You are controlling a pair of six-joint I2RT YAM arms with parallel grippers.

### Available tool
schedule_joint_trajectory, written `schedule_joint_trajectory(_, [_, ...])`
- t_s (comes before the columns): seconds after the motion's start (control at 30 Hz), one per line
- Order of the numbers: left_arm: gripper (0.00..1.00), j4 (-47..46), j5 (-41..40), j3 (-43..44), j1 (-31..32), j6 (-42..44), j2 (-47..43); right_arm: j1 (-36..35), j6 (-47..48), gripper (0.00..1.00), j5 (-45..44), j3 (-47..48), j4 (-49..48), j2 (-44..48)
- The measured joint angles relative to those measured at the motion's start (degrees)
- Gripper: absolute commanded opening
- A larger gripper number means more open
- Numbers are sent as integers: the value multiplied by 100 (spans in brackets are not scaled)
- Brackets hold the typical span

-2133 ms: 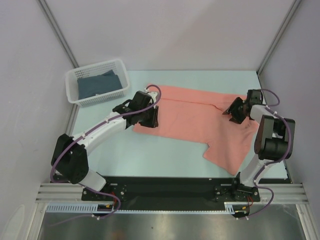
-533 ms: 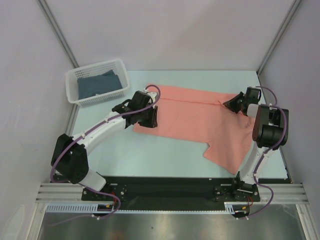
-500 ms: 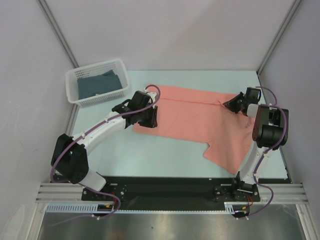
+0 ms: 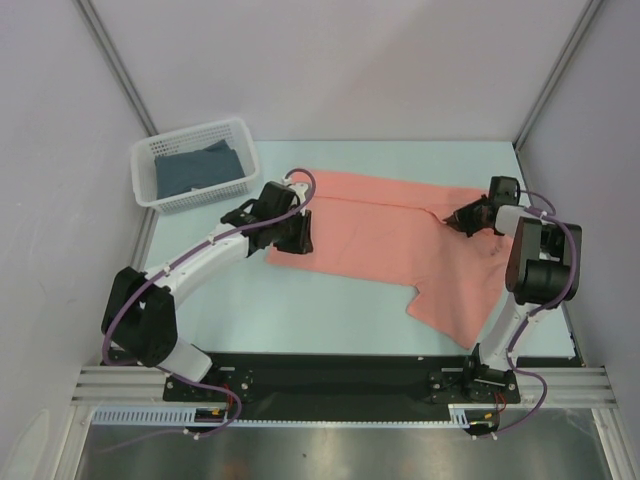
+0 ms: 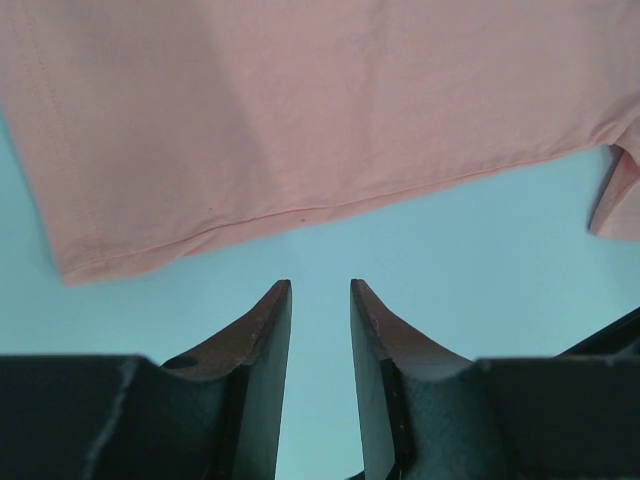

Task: Fold and stack the t-shirts
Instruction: Fold the tshirt

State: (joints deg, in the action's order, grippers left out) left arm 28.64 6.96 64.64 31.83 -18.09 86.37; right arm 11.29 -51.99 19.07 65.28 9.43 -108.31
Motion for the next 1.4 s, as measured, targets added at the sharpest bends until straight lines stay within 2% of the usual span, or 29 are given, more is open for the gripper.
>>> schedule_joint_trajectory(0.27, [36, -109, 105, -63, -33, -13, 0, -313, -621, 5, -229, -221, 404, 118])
schedule_joint_trajectory(0.37, [36, -111, 177, -94, -133, -13, 0, -404, -811, 10, -343, -286, 505, 192])
schedule_joint_trajectory(0.47, [36, -125, 227, -96, -254, -11, 0, -444, -1032, 28, -452, -356, 599, 299])
schedule_joint_trajectory(0.5, [36, -138, 232, -107, -280, -13, 0, -444, -1073, 40, -472, -363, 656, 332])
schedule_joint_trajectory(0.57, [36, -151, 245, -122, -313, -13, 0, -442, -1161, 54, -479, -372, 745, 391])
schedule_joint_trajectory(0.63, [36, -160, 273, -133, -315, -26, 0, -389, -1086, 60, -398, -369, 831, 437])
schedule_joint_trajectory(0.77, [36, -199, 319, -133, -315, -37, 0, -260, -245, 59, -433, -286, 1285, 750])
schedule_joint_trajectory(0.87, [34, -275, 374, -133, -315, -26, 2, -87, 501, 53, -710, -52, 1580, 1128])
schedule_joint_trajectory(1.0, [33, -459, 538, -133, -304, 11, 74, 328, 1318, 35, -1008, 114, 1663, 1504])
schedule_joint_trajectory(1.13, [32, -861, 820, -133, -219, -90, 352, 721, 2057, 26, -1252, -142, 1572, 1541])
schedule_joint_trajectory(1.27, [32, -1228, 1032, -111, 39, -337, 765, 750, 2503, 25, -1298, -483, 1523, 1508])
schedule_joint_trajectory(1.4, [32, -1390, 1161, -57, 299, -516, 953, 944, 2747, 29, -1178, -542, 1360, 1305])
